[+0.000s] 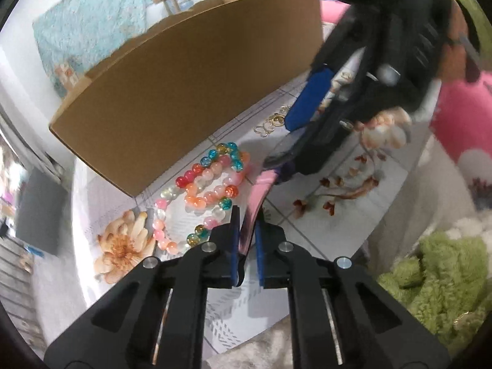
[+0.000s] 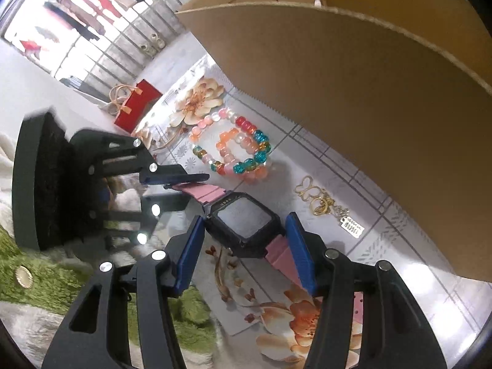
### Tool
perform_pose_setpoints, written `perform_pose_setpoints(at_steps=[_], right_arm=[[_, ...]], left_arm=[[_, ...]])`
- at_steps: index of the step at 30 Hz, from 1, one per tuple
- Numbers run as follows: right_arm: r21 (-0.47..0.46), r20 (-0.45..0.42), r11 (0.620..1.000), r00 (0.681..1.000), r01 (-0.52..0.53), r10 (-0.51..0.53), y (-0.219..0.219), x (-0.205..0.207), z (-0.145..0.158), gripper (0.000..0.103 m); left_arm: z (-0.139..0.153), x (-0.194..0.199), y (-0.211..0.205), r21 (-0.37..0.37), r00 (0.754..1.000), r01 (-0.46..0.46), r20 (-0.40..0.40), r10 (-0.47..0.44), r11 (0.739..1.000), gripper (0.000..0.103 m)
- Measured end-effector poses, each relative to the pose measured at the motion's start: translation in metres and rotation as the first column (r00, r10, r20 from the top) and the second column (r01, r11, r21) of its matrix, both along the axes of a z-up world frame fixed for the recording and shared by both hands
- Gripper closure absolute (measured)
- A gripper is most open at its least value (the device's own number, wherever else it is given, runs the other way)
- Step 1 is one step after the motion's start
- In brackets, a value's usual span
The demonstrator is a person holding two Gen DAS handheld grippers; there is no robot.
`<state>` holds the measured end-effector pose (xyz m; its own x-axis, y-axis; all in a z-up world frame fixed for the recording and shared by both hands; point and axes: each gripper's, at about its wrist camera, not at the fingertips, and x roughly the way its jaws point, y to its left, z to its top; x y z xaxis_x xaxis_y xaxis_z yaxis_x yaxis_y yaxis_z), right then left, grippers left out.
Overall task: Organize jewelry
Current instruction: 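Lift the pink-strapped watch with both grippers and carry it over the cardboard box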
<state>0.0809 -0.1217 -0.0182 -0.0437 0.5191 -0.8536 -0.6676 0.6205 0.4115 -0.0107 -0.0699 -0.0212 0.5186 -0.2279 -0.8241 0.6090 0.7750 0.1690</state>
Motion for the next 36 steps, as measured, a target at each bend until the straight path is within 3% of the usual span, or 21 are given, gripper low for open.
perform_pose_setpoints(at_steps=[3, 7, 10, 16, 18, 21, 25, 32, 36], right_arm=[[-0.036, 0.097, 0.999, 0.995, 0.0, 0.004, -0.002, -0.012, 0.005, 0.049], [-0.144, 0.255, 0.989, 0.967, 0.01, 0.028, -0.006, -0.027, 0.007, 0.049], [-0.205, 0.326, 0.978, 0.945, 0.038, 0.031, -0.015, -0.031, 0.007, 0.05], [-0.288, 0.46, 0.952, 0.887, 0.099, 0.047, -0.023, -0.034, 0.006, 0.071], [-0.296, 0.488, 0.946, 0.872, 0.13, 0.033, -0.025, -0.034, 0.007, 0.09], [-0.288, 0.553, 0.942, 0.833, 0.173, 0.016, -0.021, -0.04, 0.011, 0.096], [-0.289, 0.65, 0.928, 0.76, 0.235, 0.011, -0.015, -0.049, 0.029, 0.098], [-0.213, 0.766, 0.924, 0.641, 0.316, -0.042, -0.013, -0.055, 0.096, 0.098], [-0.126, 0.769, 0.933, 0.627, 0.338, -0.123, -0.018, -0.026, 0.132, 0.098]], left_arm=[[0.002, 0.009, 0.006, -0.058, 0.998, -0.023, -0.061, 0.019, 0.998, 0.095], [0.004, 0.021, 0.004, -0.07, 0.996, -0.025, -0.09, 0.019, 0.997, 0.097], [0.003, 0.027, 0.004, -0.082, 0.993, -0.03, -0.112, 0.021, 0.996, 0.098], [0.002, 0.041, 0.013, -0.087, 0.994, -0.039, -0.106, 0.03, 0.995, 0.098], [0.0, 0.041, 0.02, -0.079, 0.996, -0.039, -0.084, 0.032, 0.996, 0.099], [0.004, 0.038, 0.019, -0.087, 0.998, -0.034, -0.049, 0.03, 0.996, 0.1], [0.02, 0.029, 0.016, -0.092, 0.999, -0.017, 0.029, 0.02, 0.996, 0.1], [0.096, 0.028, 0.026, -0.152, 0.968, 0.021, 0.251, 0.018, 0.988, 0.1], [0.134, 0.054, 0.035, -0.249, 0.948, 0.028, 0.315, 0.053, 0.968, 0.1]])
